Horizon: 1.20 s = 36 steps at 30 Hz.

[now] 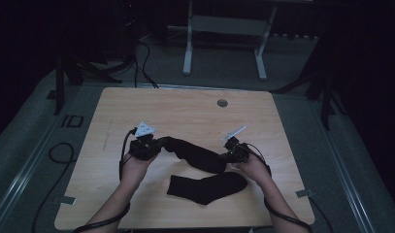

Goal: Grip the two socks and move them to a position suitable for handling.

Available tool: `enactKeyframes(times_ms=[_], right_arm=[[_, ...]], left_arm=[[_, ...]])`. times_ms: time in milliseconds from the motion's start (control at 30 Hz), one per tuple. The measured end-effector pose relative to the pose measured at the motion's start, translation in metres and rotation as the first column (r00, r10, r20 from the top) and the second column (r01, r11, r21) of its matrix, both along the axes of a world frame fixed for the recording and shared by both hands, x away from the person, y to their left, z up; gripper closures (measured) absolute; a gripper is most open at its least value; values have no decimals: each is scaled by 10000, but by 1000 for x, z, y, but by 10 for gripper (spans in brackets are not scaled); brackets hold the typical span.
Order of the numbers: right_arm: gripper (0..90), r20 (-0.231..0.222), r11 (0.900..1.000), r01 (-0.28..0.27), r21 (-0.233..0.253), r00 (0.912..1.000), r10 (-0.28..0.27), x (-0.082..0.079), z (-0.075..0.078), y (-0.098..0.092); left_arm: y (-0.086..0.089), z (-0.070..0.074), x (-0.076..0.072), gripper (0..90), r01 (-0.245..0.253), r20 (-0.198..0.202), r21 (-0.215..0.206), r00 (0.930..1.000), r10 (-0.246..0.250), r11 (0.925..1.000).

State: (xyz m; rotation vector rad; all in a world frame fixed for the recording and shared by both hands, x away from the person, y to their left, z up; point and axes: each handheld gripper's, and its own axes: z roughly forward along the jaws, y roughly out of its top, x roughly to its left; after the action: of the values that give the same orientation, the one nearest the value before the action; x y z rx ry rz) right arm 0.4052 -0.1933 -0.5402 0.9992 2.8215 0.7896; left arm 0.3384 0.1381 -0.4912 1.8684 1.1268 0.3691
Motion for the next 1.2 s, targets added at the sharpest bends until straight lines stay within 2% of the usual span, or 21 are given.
enactKeyframes(times_ms=[67, 167, 233, 333, 400, 433, 467, 533, 600, 667, 700, 767, 833, 867, 900, 933, 967, 1000, 1100, 1200], right_arm=[[848, 16, 9998, 194, -61, 9998, -193, 6, 0, -6], [829, 197, 9987, 465, -217, 9987, -461, 13, 1, -10], [819, 360, 9976, 625, -288, 9975, -615, 17, 1, -11], [806, 675, 9953, 802, -541, 9948, -765, 23, 2, -9], [806, 767, 9946, 858, -578, 9937, -813, 25, 2, -9], [783, 948, 9943, 929, -523, 9916, -877, 30, 1, -8], [771, 972, 9941, 976, -467, 9909, -927, 32, 1, -8], [689, 880, 9949, 987, -224, 9914, -964, 35, 1, -8], [619, 859, 9946, 1034, -8, 9910, -1030, 36, 4, -6], [597, 917, 9941, 1019, 381, 9902, -1050, 35, 9, -6], [584, 998, 9929, 1061, 533, 9888, -1110, 34, 13, -6], [584, 1344, 9898, 1214, 742, 9823, -1306, 31, 21, -7], [649, 1495, 9850, 1318, 1112, 9777, -1477, 26, 29, -8], [666, 1521, 9843, 1244, 1252, 9780, -1429, 23, 31, -7], [774, 1502, 9860, 1117, 1238, 9801, -1298, 21, 32, -5], [803, 1461, 9884, 993, 1147, 9825, -1157, 17, 32, -3], [820, 1359, 9901, 879, 1097, 9854, -1026, 14, 30, 0], [856, 1263, 9914, 766, 1065, 9879, -899, 12, 28, 2], [875, 1299, 9966, 608, 561, 9892, -676, 6, 16, 9], [874, 1236, 9966, 728, 392, 9893, -771, 6, 7, 8]], left_arm=[[1, -6, 1, 875, -18, -225, 87, 9997, 20, 10000], [3, -18, 7, 875, -43, -787, -48, 9969, 39, 10000], [4, -26, 9, 874, -39, -1107, -191, 9939, 17, 9998], [5, -37, 12, 874, 23, -1498, -179, 9887, -50, 9998], [5, -37, 12, 873, 23, -1498, -179, 9887, -50, 9998], [7, -47, 13, 872, 85, -1794, -218, 9837, -123, 9997], [7, -49, 13, 871, 65, -1817, -124, 9833, -86, 9999], [8, -53, 14, 865, 211, -1961, -154, 9803, -237, 9997], [10, -54, 13, 842, 22, -1776, 119, 9841, 0, 9999], [14, -52, 13, 756, -135, -1564, 206, 9876, 166, 9997], [17, -51, 12, 720, -355, -1441, 345, 9887, 401, 9988], [22, -49, 11, 622, -647, -1221, 340, 9902, 684, 9973], [29, -46, 11, 581, -1027, -1150, 442, 9876, 1072, 9937], [32, -44, 10, 572, -1149, -976, 334, 9882, 1177, 9928], [34, -43, 8, 588, -1101, -813, 178, 9905, 1112, 9938], [35, -41, 7, 633, -895, -656, -17, 9938, 892, 9960], [33, -40, 5, 641, -739, -552, -34, 9958, 736, 9973], [31, -39, 4, 703, -564, -488, 72, 9972, 567, 9984], [19, -41, 3, 820, -25, -483, 369, 9988, 42, 9993], [8, -48, 7, 874, 257, -661, 494, 9976, -224, 9984]])
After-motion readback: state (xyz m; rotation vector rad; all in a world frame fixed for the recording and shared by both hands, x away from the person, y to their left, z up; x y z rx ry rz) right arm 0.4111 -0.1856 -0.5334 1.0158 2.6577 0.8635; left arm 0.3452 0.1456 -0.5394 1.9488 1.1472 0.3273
